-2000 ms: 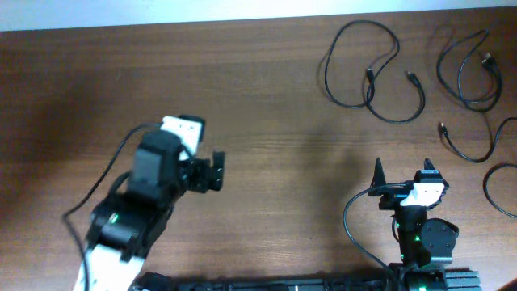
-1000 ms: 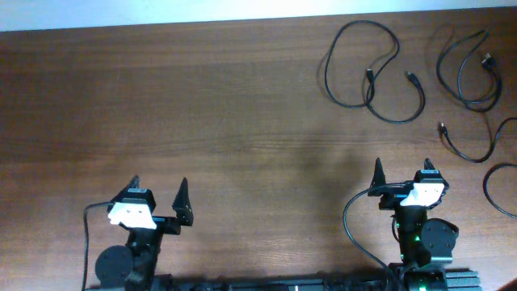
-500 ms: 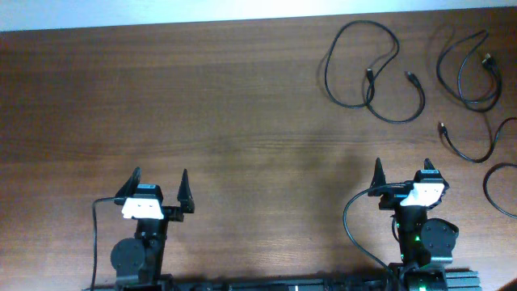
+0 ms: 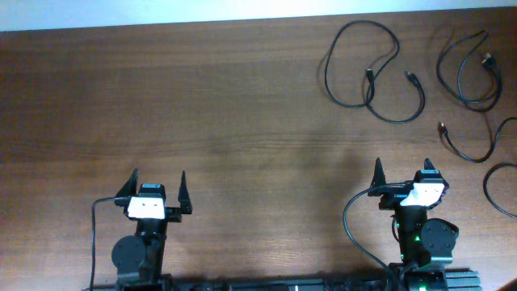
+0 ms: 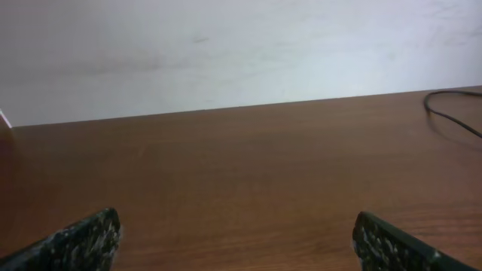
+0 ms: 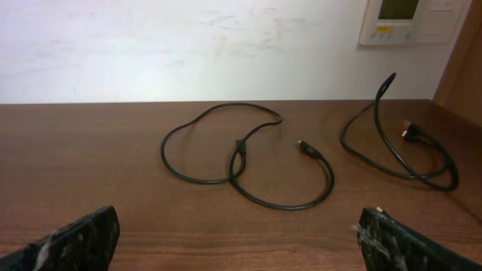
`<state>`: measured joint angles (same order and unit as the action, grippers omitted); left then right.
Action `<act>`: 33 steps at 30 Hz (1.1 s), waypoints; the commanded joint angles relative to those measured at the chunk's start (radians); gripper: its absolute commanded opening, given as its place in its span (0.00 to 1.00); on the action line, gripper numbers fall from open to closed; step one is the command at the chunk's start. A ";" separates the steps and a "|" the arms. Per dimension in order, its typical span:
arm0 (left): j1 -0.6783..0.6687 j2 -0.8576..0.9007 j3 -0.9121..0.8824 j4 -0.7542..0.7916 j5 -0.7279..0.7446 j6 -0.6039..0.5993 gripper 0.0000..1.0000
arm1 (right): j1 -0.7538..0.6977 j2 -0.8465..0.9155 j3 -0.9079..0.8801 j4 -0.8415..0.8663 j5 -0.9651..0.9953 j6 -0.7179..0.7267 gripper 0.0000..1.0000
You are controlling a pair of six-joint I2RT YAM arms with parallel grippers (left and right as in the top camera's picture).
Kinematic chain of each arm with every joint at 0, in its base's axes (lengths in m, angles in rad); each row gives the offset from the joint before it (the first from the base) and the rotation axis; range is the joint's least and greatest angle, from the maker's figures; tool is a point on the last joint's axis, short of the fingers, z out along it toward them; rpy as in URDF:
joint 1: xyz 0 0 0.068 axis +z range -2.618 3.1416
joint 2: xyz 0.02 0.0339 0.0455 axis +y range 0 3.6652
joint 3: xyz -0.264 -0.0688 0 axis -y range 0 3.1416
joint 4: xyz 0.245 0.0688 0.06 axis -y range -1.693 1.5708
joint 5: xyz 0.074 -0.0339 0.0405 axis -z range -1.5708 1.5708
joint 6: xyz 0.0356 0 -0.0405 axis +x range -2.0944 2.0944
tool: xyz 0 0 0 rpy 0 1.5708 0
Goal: Untangle cables
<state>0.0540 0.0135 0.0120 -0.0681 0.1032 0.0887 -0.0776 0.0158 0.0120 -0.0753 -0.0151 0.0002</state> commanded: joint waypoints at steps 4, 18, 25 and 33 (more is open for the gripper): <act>0.008 -0.009 -0.003 -0.012 -0.040 -0.072 0.99 | 0.004 -0.010 -0.006 -0.004 0.008 0.005 0.99; 0.008 -0.008 -0.003 -0.008 -0.040 -0.066 0.99 | 0.004 -0.010 -0.006 -0.004 0.008 0.005 0.99; 0.008 -0.008 -0.003 -0.008 -0.040 -0.066 0.99 | 0.004 -0.010 -0.006 -0.004 0.008 0.005 0.99; 0.008 -0.008 -0.003 -0.008 -0.040 -0.066 0.99 | 0.004 -0.010 -0.006 -0.004 0.008 0.005 0.99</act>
<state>0.0540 0.0135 0.0120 -0.0704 0.0772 0.0334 -0.0776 0.0158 0.0120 -0.0753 -0.0151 0.0006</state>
